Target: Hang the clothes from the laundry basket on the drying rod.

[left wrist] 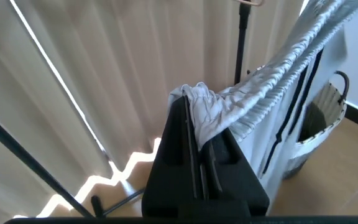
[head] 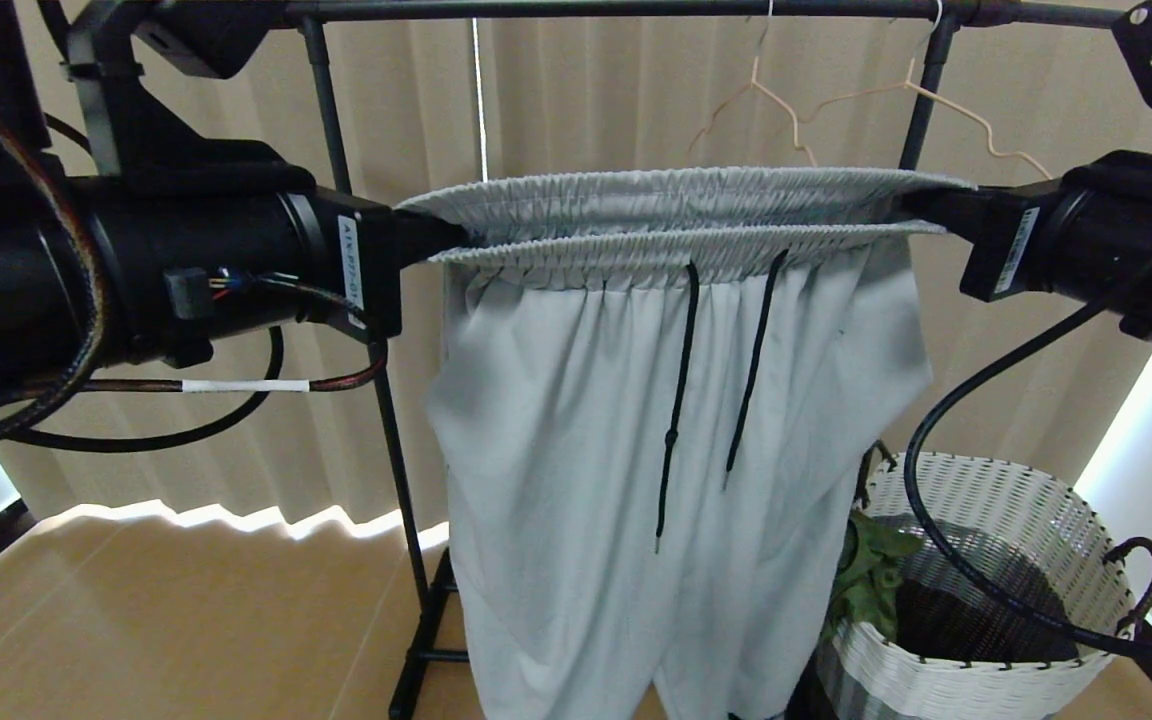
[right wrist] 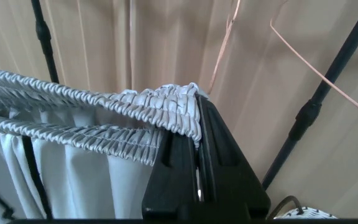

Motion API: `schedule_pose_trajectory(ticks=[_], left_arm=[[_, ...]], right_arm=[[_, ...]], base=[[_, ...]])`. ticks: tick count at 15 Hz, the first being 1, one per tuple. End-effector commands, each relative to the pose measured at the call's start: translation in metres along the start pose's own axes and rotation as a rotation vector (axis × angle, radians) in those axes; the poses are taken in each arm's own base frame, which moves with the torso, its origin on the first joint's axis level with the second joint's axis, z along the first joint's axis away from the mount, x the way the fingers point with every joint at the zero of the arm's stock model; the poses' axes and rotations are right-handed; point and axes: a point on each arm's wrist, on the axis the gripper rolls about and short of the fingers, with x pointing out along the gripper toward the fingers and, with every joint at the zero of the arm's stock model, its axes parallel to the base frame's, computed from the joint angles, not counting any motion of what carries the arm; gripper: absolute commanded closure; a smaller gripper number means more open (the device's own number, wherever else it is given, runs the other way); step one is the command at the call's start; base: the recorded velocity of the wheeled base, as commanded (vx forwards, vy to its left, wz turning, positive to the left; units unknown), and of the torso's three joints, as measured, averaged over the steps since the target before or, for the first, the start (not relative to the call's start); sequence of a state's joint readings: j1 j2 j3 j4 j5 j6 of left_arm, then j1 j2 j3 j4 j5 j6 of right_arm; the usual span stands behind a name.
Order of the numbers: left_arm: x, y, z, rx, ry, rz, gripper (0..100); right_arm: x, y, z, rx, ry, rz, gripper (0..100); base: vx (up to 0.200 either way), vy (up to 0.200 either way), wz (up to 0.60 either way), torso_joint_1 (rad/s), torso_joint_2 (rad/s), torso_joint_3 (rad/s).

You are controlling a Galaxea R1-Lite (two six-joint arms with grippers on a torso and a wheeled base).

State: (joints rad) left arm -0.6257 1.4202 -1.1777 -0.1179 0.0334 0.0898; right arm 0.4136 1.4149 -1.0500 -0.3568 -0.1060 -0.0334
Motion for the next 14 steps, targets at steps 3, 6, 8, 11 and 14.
schedule_pose_trajectory(ticks=[3,6,8,11,14], left_arm=[[-0.007,-0.003,-0.008,0.017,0.037,-0.013,100],[-0.006,-0.004,-0.021,0.043,0.078,-0.019,100],[-0.005,-0.004,-0.021,0.042,0.076,-0.019,100],[0.004,-0.003,-0.019,0.038,0.077,-0.011,100],[0.023,0.003,-0.021,0.03,0.057,0.017,100]], right_arm=[[-0.001,0.0,-0.002,-0.002,0.006,-0.002,100],[-0.004,-0.002,0.001,-0.003,-0.005,-0.012,100],[-0.011,-0.005,0.003,-0.002,-0.007,-0.02,100],[-0.023,-0.007,0.003,-0.002,-0.012,-0.023,100],[-0.043,-0.008,0.002,-0.006,0.026,-0.017,100]], base=[[0.0,0.0,0.0,0.0,0.0,0.0],[0.0,0.0,0.0,0.0,0.0,0.0],[0.0,0.0,0.0,0.0,0.0,0.0],[0.0,0.0,0.0,0.0,0.0,0.0],[0.0,0.0,0.0,0.0,0.0,0.0]])
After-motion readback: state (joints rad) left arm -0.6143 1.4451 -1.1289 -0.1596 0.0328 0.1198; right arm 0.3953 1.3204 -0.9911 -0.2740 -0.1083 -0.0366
